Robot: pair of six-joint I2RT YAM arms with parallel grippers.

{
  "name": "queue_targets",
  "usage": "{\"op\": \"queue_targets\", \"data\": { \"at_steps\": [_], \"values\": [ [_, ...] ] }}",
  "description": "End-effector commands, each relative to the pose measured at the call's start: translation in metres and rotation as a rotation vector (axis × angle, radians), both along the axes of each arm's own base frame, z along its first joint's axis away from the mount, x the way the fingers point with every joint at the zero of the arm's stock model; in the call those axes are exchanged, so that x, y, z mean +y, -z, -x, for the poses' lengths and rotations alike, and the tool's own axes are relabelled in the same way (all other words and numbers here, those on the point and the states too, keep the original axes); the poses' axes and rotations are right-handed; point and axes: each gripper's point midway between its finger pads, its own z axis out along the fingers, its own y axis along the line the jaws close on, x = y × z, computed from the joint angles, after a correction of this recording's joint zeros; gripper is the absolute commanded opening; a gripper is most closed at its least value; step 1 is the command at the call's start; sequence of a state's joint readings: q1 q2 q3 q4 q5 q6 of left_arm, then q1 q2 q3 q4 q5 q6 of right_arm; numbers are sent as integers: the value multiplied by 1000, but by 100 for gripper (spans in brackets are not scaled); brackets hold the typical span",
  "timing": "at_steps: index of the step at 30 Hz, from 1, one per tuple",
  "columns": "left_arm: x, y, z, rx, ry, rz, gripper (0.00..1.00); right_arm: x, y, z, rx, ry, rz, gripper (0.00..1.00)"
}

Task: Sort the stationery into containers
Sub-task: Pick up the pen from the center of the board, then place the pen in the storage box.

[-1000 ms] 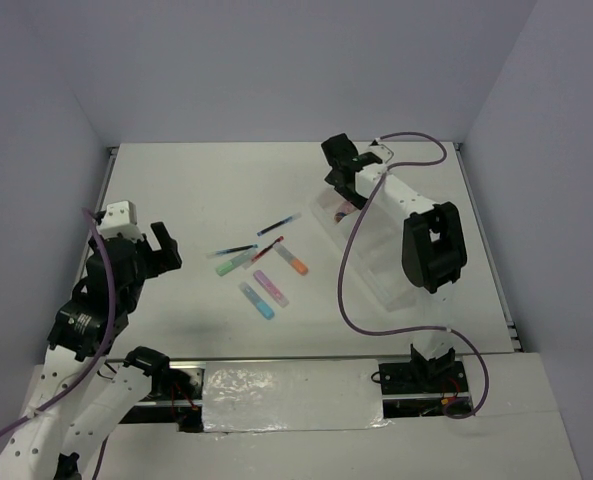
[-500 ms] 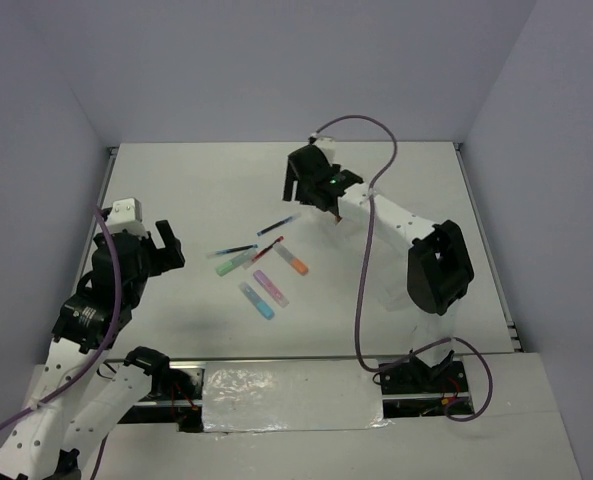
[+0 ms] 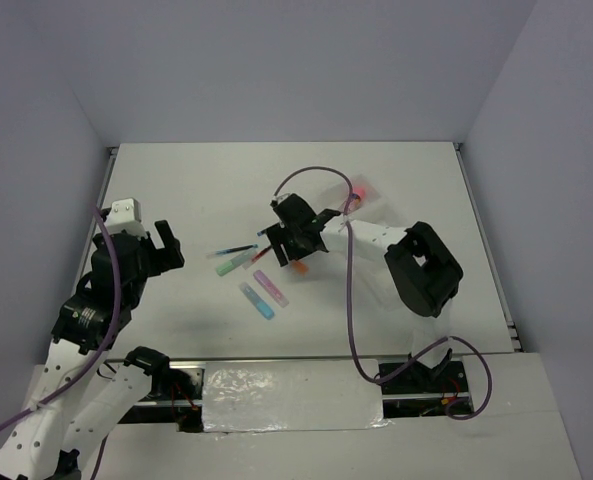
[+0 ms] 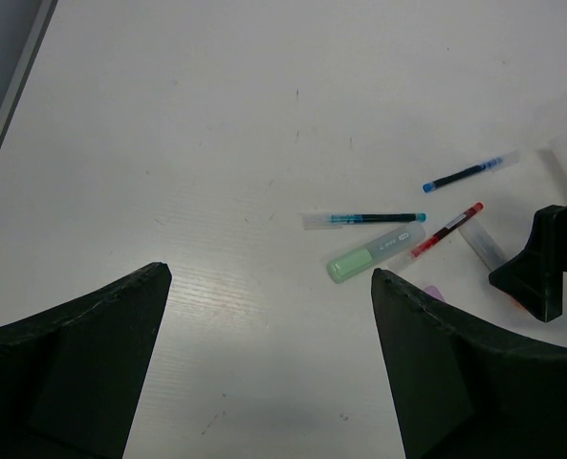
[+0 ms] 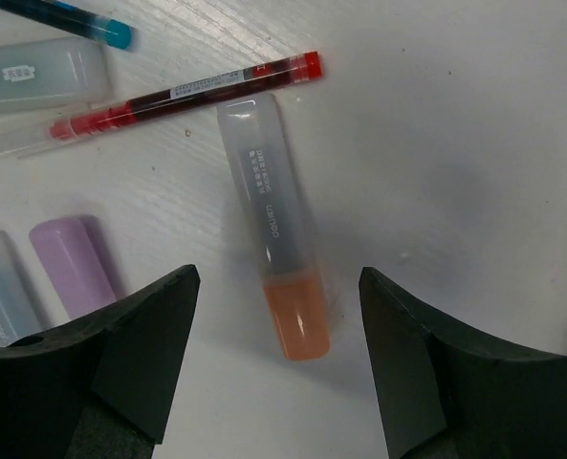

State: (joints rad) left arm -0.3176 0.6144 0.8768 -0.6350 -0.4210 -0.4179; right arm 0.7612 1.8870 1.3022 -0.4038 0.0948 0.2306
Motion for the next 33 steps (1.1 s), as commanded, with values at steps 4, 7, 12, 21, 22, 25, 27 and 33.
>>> {"op": "queue_targets", "data": {
  "at_steps": [4, 7, 12, 21, 22, 25, 27, 33],
  "values": [
    [2, -11, -1, -50, -9, 3, 99, 11, 25, -2, 6, -58, -5, 68],
    [2, -11, -1, -49, -6, 4, 99, 3, 38, -1, 14, -35, 67, 59],
    [2, -11, -1, -49, -4, 4, 99, -8, 39, 7, -1, -12, 159, 34],
    [1, -11, -1, -49, -1, 5, 99, -34, -68, 27, -161, 161, -179, 24],
    [1, -11, -1, -49, -2, 6, 99, -47, -68, 23, -164, 212, -185, 24],
    [1, -11, 0, -52, -2, 6, 99, -99, -85, -1, -211, 478, -235, 25],
    [2, -13, 1, -59, -3, 8, 99, -136, -86, -14, -227, 664, -239, 26],
    [2, -13, 1, -61, -5, 10, 99, -193, -101, -44, -291, 923, -246, 29]
  ]
}}
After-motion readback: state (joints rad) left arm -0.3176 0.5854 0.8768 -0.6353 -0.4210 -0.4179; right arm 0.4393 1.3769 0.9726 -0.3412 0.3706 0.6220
